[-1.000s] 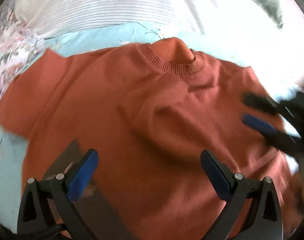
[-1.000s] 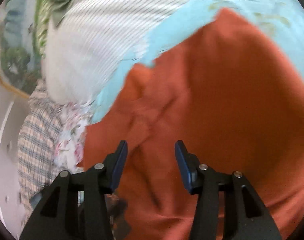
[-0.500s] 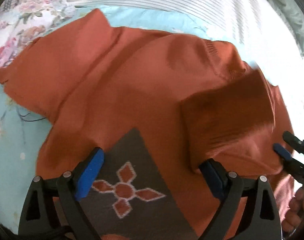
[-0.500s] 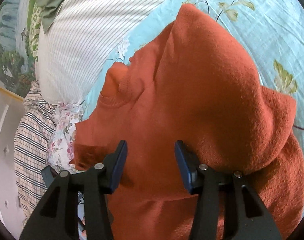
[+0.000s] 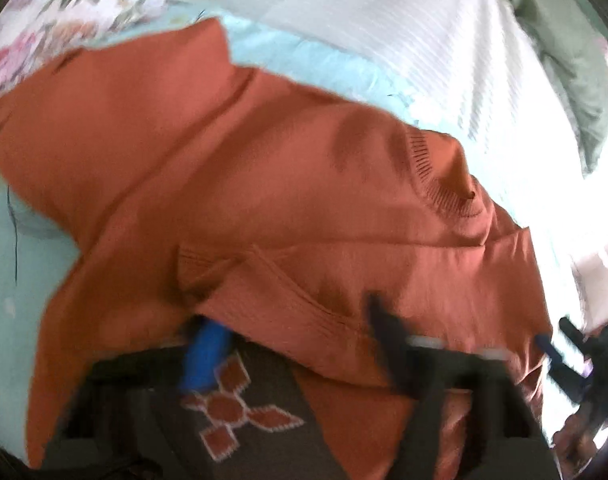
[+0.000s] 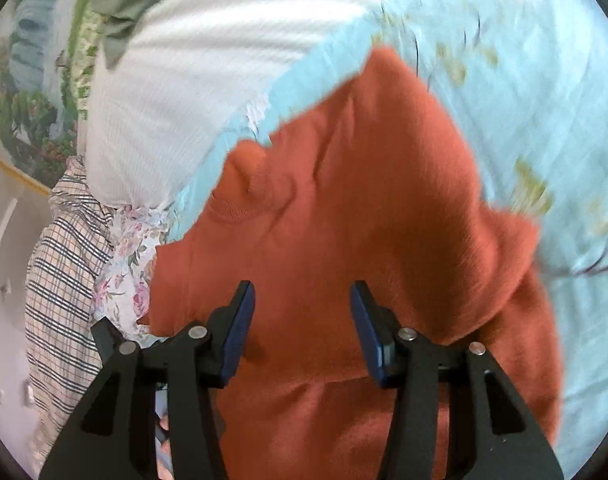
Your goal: Fold small clothes
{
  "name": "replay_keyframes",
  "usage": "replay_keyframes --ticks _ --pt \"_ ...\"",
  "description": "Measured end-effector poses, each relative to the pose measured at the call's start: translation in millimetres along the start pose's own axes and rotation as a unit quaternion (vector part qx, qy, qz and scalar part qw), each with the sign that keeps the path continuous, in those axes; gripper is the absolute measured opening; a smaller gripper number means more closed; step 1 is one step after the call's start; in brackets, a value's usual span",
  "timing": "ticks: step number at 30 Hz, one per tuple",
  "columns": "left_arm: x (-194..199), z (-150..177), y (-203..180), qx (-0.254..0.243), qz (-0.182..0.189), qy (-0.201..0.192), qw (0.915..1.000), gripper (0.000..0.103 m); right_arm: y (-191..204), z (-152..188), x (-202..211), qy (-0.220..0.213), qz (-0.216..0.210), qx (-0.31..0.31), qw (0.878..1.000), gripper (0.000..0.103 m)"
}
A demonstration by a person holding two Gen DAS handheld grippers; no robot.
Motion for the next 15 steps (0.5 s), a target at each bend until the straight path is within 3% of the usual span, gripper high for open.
replay_keyframes --ticks 2,5,7,8,10,12,15 --pt "-9 -3 -2 -0.029 0.017 0.013 0.9994 0.010 3 -6 13 -0.019 0.015 0.017 1.000 0.053" --pt "15 -22 6 -0.050 0.027 -0.048 0.9972 0.011 0 -21 26 -0.037 0.050 0.041 0.997 0.055" --pt "22 -34 14 -0.059 0.011 -0.086 0.9945 0.014 -7 -31 30 -0.044 0.071 0.040 0.996 0.055" --pt "18 -37 18 -0.063 -0.005 -0.082 0.9946 0.016 -12 -35 30 -0.043 0.077 0.037 0.995 0.055" --pt "8 -38 25 -0.064 0.006 -0.052 0.9965 0.016 -23 -42 23 -0.034 0.098 0.034 0.994 0.055" --pt "5 -34 29 -0.067 0.008 -0.038 0.9970 0.029 -29 -46 15 -0.022 0.109 0.034 0.993 0.055" --pt "3 -30 35 -0.069 -0.022 -0.048 0.9962 0.026 -34 -51 -4 -0.001 0.123 0.045 0.991 0.055"
Point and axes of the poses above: each gripper's, at about its wrist camera, not at the fingertips, and x roughly against the way its jaws point, y to its left, z to its underside, the point moved 2 cm from there along -x, roughly the way its jaws point, and after that the axes turned 10 degrees about -z, right-handed, at the moved point
